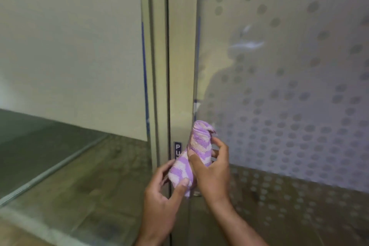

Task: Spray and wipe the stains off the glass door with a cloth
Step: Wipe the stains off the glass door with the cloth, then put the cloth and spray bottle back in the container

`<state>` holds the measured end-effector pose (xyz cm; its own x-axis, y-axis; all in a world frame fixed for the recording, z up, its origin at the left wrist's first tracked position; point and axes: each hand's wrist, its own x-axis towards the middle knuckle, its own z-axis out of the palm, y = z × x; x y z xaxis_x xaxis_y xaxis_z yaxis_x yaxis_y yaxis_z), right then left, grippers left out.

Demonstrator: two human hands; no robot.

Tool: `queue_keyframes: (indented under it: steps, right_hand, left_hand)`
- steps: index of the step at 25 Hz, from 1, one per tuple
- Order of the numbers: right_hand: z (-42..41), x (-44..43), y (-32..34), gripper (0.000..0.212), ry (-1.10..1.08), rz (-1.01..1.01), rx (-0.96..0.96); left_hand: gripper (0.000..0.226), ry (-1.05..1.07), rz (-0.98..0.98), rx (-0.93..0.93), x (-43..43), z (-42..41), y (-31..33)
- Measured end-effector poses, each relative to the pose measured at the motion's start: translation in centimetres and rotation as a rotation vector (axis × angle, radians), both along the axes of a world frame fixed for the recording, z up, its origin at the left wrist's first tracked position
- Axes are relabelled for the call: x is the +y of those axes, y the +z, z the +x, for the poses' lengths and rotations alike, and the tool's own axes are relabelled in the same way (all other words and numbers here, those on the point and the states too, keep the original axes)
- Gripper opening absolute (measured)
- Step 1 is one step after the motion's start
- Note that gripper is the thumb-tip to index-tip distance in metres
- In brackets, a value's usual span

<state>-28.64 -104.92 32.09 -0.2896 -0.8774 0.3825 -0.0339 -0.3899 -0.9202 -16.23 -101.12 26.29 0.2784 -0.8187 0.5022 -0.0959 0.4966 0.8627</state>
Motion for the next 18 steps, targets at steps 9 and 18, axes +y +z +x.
queue_keyframes:
  steps: [9, 18]
  right_hand:
    - [-0.5, 10.0, -6.8, 0.037, 0.431, 0.188, 0.138]
    - [3.6, 23.0, -13.2, 0.035, 0.783, 0.283, 0.351]
  left_hand:
    - [0.018, 0.354, 0.106, 0.17, 15.4, -0.6, -4.0]
    - [0.015, 0.708, 0.25, 0.169, 35.0, 0.8, -6.9]
